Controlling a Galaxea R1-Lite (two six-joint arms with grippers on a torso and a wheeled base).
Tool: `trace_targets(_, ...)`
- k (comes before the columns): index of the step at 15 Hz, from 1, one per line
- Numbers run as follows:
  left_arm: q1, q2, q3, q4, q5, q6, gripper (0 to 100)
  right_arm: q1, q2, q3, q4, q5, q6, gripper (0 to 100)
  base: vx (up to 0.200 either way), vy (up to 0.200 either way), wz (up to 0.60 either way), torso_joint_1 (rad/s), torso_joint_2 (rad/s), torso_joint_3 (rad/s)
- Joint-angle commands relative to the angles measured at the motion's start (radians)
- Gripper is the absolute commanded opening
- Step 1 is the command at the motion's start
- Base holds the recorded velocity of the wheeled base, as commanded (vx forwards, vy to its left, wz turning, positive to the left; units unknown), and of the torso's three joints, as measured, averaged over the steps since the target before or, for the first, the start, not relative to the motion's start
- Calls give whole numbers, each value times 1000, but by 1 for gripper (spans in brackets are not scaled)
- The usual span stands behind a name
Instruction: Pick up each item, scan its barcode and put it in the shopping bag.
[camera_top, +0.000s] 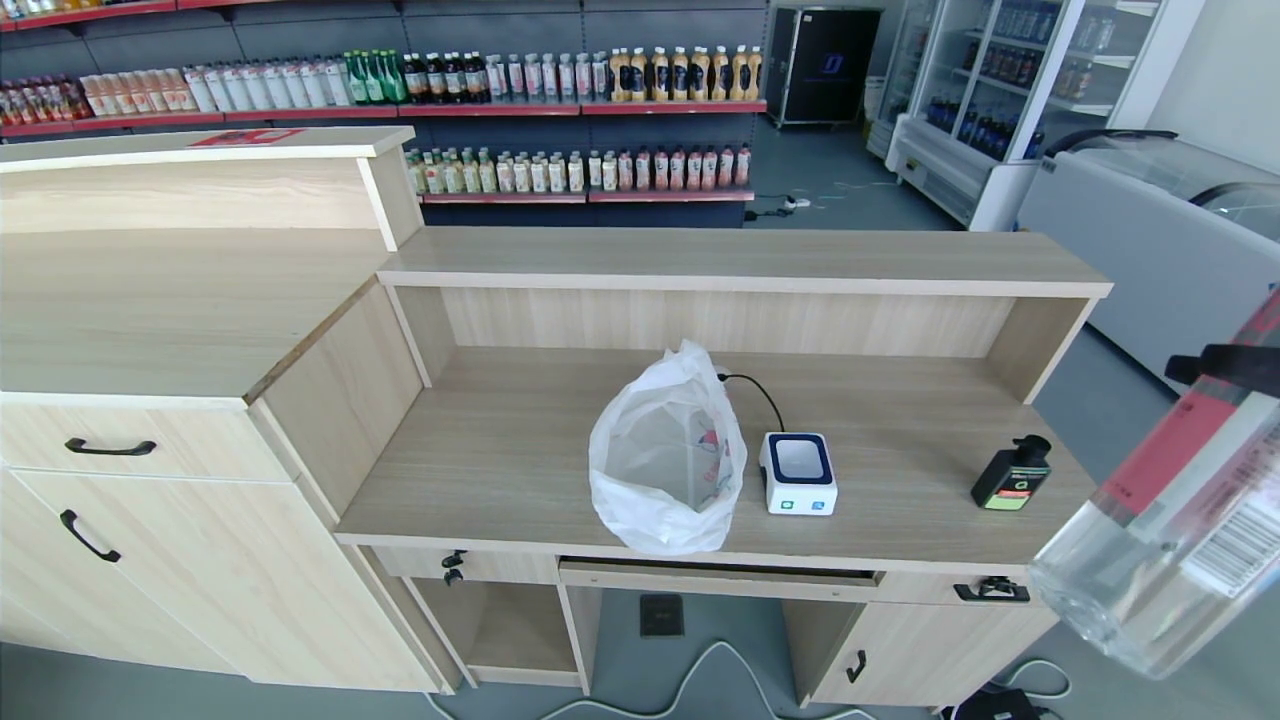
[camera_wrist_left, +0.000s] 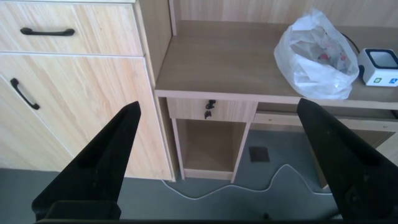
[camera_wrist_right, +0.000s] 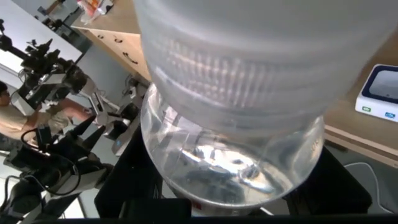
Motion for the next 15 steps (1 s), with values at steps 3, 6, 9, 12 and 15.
trace_targets(3, 1, 0, 0, 0, 0, 0, 100, 42, -18, -5, 36, -31, 4, 0, 0, 0, 0, 0, 0, 0)
trace_targets(6, 1, 0, 0, 0, 0, 0, 100, 68, -42, -25, 81, -26, 4, 0, 0, 0, 0, 0, 0, 0)
trace_targets(9, 1, 0, 0, 0, 0, 0, 100, 94, -76, -21, 105, -26, 4, 0, 0, 0, 0, 0, 0, 0)
trace_targets(12, 1, 0, 0, 0, 0, 0, 100, 96, -76, -23, 105, -26, 4, 0, 0, 0, 0, 0, 0, 0)
trace_targets(15, 1, 0, 0, 0, 0, 0, 100, 96, -70, -26, 104, -24, 4, 0, 0, 0, 0, 0, 0, 0)
